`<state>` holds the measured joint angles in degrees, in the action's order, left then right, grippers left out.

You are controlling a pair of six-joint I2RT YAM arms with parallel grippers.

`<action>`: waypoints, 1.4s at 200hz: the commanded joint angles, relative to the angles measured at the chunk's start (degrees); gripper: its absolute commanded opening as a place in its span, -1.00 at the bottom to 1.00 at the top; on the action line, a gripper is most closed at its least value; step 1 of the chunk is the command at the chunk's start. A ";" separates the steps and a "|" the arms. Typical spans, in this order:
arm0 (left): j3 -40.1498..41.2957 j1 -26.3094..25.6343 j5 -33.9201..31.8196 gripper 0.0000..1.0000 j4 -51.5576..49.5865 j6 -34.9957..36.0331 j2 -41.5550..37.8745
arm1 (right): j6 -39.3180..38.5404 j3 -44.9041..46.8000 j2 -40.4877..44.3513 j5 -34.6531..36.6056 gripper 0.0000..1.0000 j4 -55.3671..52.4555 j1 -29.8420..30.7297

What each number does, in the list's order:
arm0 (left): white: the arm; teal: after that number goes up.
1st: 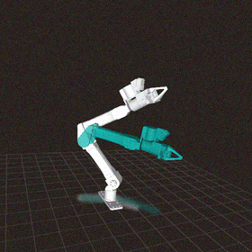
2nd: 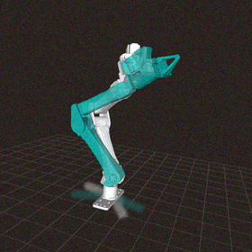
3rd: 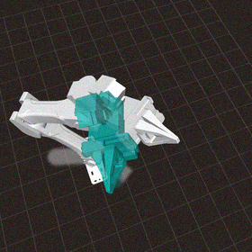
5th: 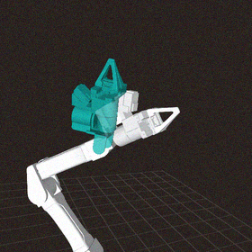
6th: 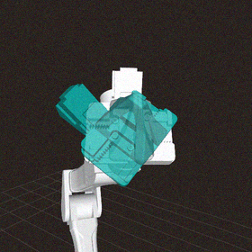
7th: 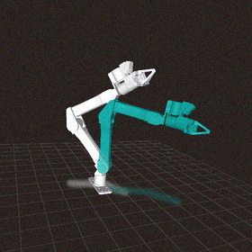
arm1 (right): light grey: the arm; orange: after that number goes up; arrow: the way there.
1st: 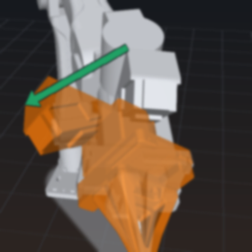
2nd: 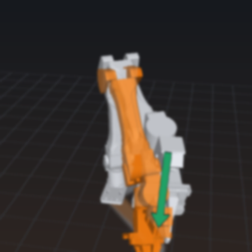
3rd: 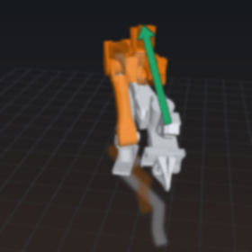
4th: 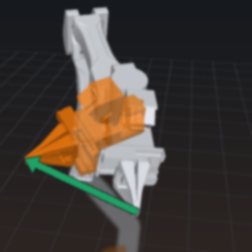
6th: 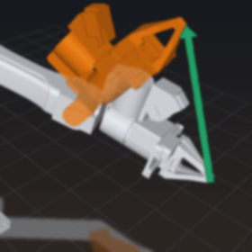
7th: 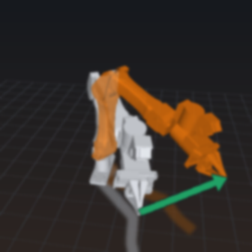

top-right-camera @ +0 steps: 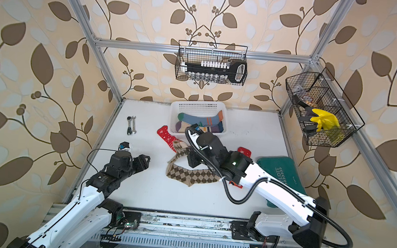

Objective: Place the socks together as a pair
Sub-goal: Pick up the sock at the center of the board, then flatten out the sock at the center of the board.

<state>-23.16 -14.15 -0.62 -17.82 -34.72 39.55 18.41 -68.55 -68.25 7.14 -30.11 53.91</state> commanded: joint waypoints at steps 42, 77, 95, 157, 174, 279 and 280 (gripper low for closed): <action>-5.88 0.51 3.06 0.39 1.10 0.93 3.07 | -5.16 1.62 19.15 8.20 -1.00 -17.92 -1.75; -7.69 0.38 4.14 0.40 1.12 1.01 5.14 | -8.22 -0.08 16.16 -4.48 -0.97 -19.08 -8.62; -8.18 0.22 4.30 0.40 0.73 1.28 6.00 | -9.54 -0.65 9.79 -13.36 -0.89 -17.29 -10.67; -7.40 0.17 4.72 0.41 -1.47 2.63 7.55 | -9.55 -6.16 -18.88 -28.85 -0.68 -7.12 -5.01; -6.94 0.23 4.15 0.41 -2.07 3.27 7.33 | -8.70 -7.74 -24.56 -30.30 -0.67 -4.64 -1.97; -8.60 -1.55 12.96 0.49 0.47 4.85 18.30 | 1.97 5.83 -14.94 -22.74 -0.09 0.62 -6.62; -8.67 -1.79 12.95 0.49 0.40 4.89 18.46 | 2.11 6.21 -14.61 -22.63 -0.09 0.42 -6.93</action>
<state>-29.28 -14.24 6.70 -18.55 -32.14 54.35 16.56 -68.51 -91.37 -19.94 -28.38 51.92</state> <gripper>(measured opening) 0.736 0.455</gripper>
